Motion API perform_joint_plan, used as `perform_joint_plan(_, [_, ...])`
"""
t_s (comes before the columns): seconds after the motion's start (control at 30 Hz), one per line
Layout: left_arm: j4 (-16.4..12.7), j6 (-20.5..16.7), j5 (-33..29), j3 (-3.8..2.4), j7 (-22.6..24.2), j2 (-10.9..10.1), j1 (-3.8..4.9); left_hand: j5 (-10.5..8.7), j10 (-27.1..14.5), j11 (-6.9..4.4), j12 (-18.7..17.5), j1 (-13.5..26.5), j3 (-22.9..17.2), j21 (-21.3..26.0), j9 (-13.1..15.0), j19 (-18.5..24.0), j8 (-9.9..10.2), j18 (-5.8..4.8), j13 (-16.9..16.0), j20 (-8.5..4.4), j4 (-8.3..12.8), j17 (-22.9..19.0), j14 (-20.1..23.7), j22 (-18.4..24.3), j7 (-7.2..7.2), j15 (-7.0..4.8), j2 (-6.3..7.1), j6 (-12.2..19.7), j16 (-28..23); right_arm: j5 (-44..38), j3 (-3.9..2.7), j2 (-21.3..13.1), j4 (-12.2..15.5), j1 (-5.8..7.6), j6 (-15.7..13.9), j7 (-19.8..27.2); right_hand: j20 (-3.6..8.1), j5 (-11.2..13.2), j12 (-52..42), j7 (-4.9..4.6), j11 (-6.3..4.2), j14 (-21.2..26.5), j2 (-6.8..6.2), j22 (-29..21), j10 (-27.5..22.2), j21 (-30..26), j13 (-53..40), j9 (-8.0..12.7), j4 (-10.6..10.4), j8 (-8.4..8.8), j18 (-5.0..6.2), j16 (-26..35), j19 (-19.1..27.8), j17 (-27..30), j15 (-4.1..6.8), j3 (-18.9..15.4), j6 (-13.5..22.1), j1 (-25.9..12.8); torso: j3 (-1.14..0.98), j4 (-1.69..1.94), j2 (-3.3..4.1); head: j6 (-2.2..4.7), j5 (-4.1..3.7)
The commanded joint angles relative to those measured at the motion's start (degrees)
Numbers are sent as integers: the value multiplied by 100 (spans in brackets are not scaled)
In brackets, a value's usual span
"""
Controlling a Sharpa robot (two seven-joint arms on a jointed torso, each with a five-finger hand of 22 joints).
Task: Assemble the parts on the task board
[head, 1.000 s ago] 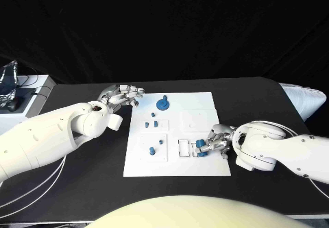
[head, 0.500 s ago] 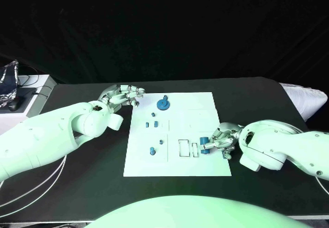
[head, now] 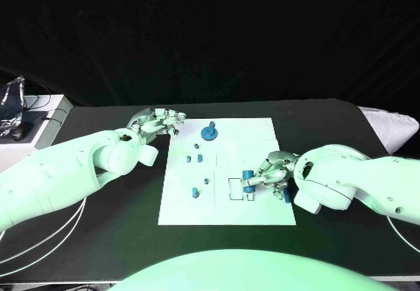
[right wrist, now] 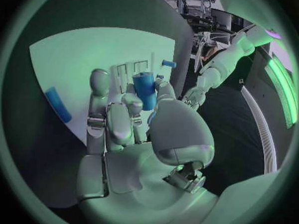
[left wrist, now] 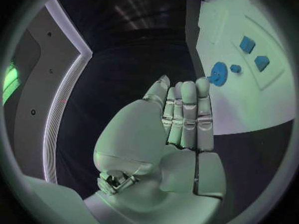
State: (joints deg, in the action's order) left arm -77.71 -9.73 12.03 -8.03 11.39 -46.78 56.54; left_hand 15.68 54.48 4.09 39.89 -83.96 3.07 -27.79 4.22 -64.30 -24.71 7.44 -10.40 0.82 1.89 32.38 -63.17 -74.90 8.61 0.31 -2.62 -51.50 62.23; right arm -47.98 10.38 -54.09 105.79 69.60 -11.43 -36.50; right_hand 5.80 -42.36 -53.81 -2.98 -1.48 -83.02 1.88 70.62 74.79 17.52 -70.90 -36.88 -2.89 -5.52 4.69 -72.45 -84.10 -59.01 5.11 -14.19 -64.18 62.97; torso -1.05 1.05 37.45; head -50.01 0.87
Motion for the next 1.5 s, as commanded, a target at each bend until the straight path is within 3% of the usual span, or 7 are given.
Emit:
perform_joint_plan(0.03, [-17,105,-2,-3,30,8,0,24,-27,2,21,-11,-13,35,-9,-36,-20,65,5,8,20,-8,-6,-93,-3,23,-25,39,-17,147,19,161,-107,-71,120,-18,9,55,19,4,-29,-11,12,-5,-3,-45,9,0,88,-19,99,34,-199,7,9,62,-35,-48,2,13,4,1,10])
perform_joint_plan(0.33, [-32,107,-2,-3,32,-6,0,24,-27,2,21,-11,-13,35,-9,-36,-20,65,5,8,20,-8,-6,-93,-3,23,-25,39,-17,-43,35,466,-309,-175,121,-51,5,228,30,0,-24,-14,8,-7,-9,-64,18,-8,58,-27,102,36,-201,1,5,34,-26,-81,-1,-1,3,1,50])
perform_joint_plan(0.83, [-40,105,-2,-3,27,-23,1,24,-27,2,21,-11,-13,35,-9,-36,-20,65,5,8,20,-8,-6,-93,-3,23,-25,39,-17,-208,38,524,-349,-190,247,-92,1,421,30,-1,-19,-13,-7,5,-15,-36,24,-19,0,-41,104,29,-205,-20,1,4,-23,-132,-9,-3,4,1,88])
perform_joint_plan(1.0, [-42,106,-2,-3,24,-27,1,24,-27,2,21,-11,-13,35,-9,-36,-20,65,5,8,20,-8,-6,-93,-3,23,-25,39,-17,-244,38,524,-349,-190,378,-106,-4,719,58,-3,-14,-9,-62,1,-34,-55,42,-31,-51,-49,105,36,-201,-22,-3,-28,-12,-189,-5,-6,3,1,93])
perform_joint_plan(1.2, [-45,106,-2,-3,23,-31,1,24,-27,2,21,-11,-13,35,-9,-36,-20,65,5,8,20,-8,-6,-93,-3,23,-25,39,-17,-303,38,521,-353,-190,382,-111,-7,818,68,-2,-12,-12,-127,3,-37,-49,58,-45,-124,-62,107,37,-207,-39,-4,-6,-4,-217,-6,-4,2,1,98])
perform_joint_plan(1.3, [-46,105,-2,-3,22,-35,1,24,-27,2,21,-11,-13,35,-9,-36,-20,65,5,8,20,-8,-6,-93,-3,23,-25,39,-17,-347,38,523,-353,-190,357,-111,-7,1115,67,-2,-11,-14,-168,5,-36,-44,62,-52,-178,-68,107,37,-208,-47,-4,8,-1,-250,-4,-3,4,1,99])
perform_joint_plan(1.5, [-48,105,-2,-3,21,-39,1,24,-27,2,21,-11,-13,35,-9,-36,-20,65,5,8,20,-8,-6,-93,-3,23,-25,39,-17,-401,38,528,-352,-191,289,-105,-9,1467,63,-2,-9,-17,-325,9,-38,-46,74,-66,-373,-82,108,47,-210,-59,-6,156,8,-297,-4,-3,3,1,107])
